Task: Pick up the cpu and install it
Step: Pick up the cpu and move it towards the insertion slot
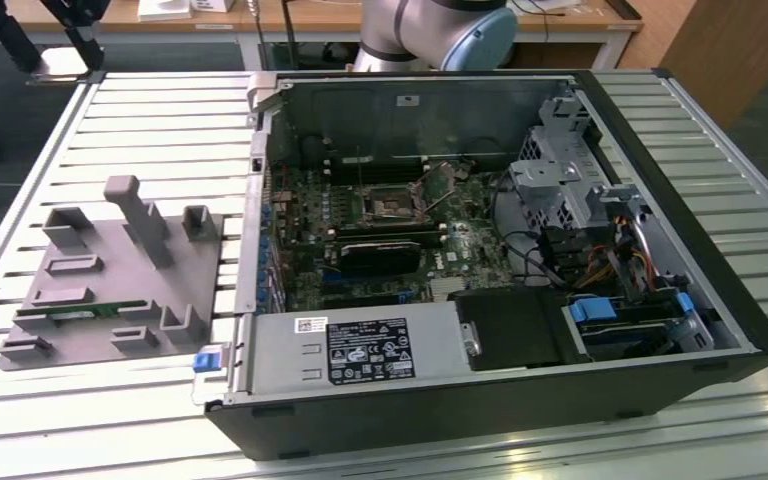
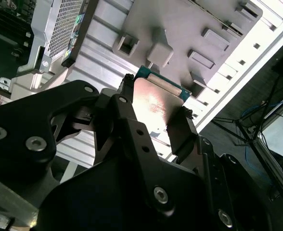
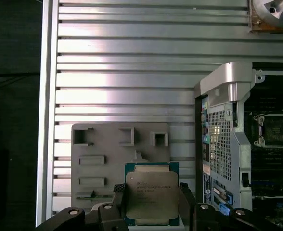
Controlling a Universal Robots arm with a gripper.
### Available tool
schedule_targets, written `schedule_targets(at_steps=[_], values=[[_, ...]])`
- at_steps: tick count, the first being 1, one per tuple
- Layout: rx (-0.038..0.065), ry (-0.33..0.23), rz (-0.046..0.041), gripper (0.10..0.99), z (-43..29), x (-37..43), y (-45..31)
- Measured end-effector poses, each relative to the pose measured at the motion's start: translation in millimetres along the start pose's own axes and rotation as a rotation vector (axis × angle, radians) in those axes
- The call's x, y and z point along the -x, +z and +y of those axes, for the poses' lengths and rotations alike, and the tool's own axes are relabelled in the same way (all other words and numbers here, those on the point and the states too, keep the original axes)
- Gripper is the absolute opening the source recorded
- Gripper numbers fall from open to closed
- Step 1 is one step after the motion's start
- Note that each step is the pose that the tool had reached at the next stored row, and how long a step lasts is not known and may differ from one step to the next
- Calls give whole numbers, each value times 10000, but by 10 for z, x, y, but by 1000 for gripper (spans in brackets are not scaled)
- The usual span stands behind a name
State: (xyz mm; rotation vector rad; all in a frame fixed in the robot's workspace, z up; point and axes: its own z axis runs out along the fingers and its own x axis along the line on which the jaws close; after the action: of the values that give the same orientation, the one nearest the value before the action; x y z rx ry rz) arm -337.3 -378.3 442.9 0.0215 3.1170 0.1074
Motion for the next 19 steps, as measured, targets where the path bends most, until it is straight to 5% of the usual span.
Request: schedule_targets(at_steps=[19], values=[[-1,1,1,529,45,391,11]])
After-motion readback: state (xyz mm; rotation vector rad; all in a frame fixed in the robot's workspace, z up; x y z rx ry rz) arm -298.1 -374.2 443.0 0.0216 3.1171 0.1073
